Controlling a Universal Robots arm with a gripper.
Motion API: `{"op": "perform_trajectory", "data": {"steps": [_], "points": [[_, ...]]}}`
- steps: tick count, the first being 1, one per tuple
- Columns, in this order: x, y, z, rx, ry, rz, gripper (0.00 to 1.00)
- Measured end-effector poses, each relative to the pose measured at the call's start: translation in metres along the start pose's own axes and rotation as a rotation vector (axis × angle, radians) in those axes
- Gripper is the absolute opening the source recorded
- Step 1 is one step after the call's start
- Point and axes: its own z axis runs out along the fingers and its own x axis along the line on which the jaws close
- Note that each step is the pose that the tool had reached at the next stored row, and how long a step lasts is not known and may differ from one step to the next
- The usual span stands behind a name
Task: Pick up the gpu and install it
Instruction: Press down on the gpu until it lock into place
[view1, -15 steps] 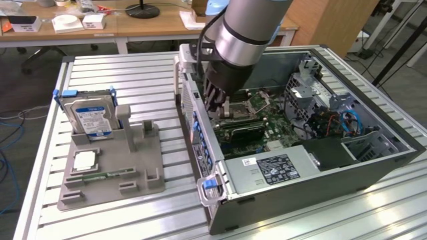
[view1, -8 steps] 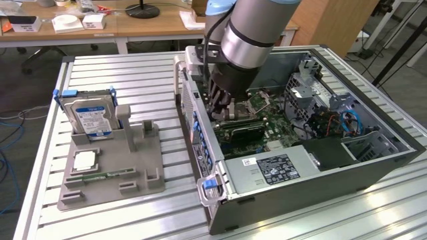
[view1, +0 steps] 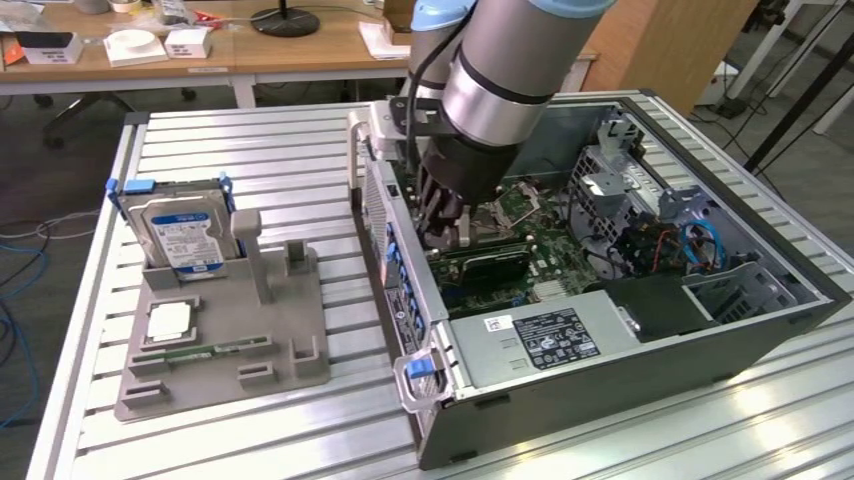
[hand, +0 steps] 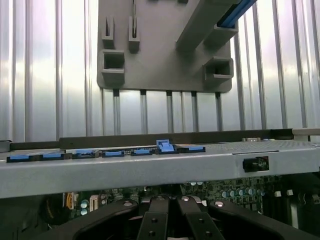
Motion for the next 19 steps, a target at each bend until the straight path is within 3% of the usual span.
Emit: {"op": "perform_trajectory", "data": {"steps": [8,13,19], "points": [[0.001,0.0017,0.0072,0.0231,-0.0004,-0.004,0.11],[0.001,0.0008,0.0084,0.0238,-0.0013,-0.004,0.11],[0.0,-0.02,0.006,0.0241,-0.0012,-0.004,0.11]]}}
